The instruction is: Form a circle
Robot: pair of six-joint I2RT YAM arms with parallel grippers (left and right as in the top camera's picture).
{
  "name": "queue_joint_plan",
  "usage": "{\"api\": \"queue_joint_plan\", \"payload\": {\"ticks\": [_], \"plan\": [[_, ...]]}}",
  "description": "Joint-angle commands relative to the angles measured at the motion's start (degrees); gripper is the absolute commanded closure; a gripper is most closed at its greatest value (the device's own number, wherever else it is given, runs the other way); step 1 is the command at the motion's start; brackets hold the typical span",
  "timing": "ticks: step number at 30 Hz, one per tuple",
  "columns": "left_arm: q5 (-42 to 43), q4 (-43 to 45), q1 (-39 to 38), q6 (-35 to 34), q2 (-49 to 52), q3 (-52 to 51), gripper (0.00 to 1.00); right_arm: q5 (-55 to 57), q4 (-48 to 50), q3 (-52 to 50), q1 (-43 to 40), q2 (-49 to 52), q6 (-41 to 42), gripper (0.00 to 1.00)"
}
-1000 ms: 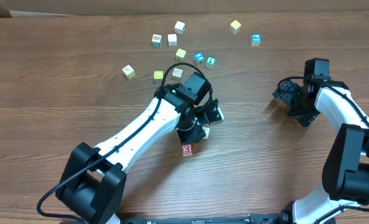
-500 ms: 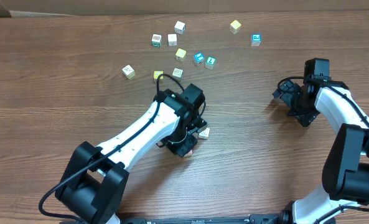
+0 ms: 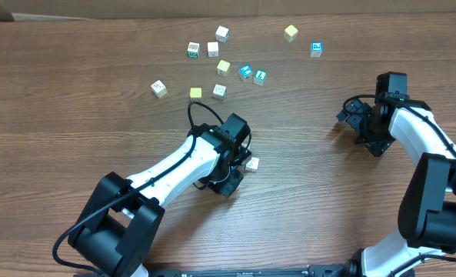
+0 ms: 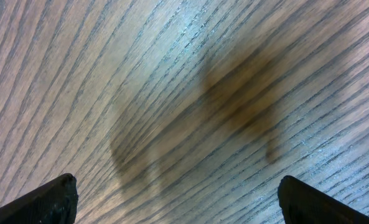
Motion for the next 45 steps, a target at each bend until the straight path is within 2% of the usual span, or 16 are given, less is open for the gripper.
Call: {"api": "queue_joint_plan", "payload": {"ticks": [1, 7, 13, 19, 25, 30, 35, 39, 45], "plan": [[-0.2, 0.9, -0.2, -1.2, -1.3, -0.4, 0.95, 0.3, 0.3, 1.0, 0.0, 0.1, -0.1, 0.00], [-4.3, 2.7, 0.1, -1.9, -1.3, -0.4, 0.95, 0.3, 0.3, 1.0, 0.0, 0.1, -0.1, 0.00], [-4.5, 2.7, 0.1, -1.9, -1.3, -0.4, 0.95, 0.3, 0.3, 1.0, 0.0, 0.1, -0.1, 0.00], [-3.7, -1.4, 0.1, -2.3, -1.3, -0.4, 0.96, 0.3, 0.3, 1.0, 0.0, 0.1, -0.1, 0.00], [1.9, -3.9, 0.0, -2.2, -1.3, -0.4, 0.96, 0.3, 0.3, 1.0, 0.0, 0.1, -0.1, 0.00], [10.3, -3.1, 0.0, 0.9, -1.3, -0.4, 0.96, 0.3, 0.3, 1.0, 0.0, 0.1, -0.1, 0.00], [13.5, -3.0, 0.0, 1.0, -1.3, -0.4, 0.96, 0.3, 0.3, 1.0, 0.0, 0.1, -0.1, 0.00], [19.2, -2.8, 0.0, 1.8, -1.3, -0.4, 0.96, 0.3, 0.3, 1.0, 0.0, 0.1, -0.1, 0.00], [17.1, -2.4, 0.0, -1.7, -1.0, -0.4, 0.96, 0.3, 0.3, 1.0, 0.0, 0.1, -0.1, 0.00]]}}
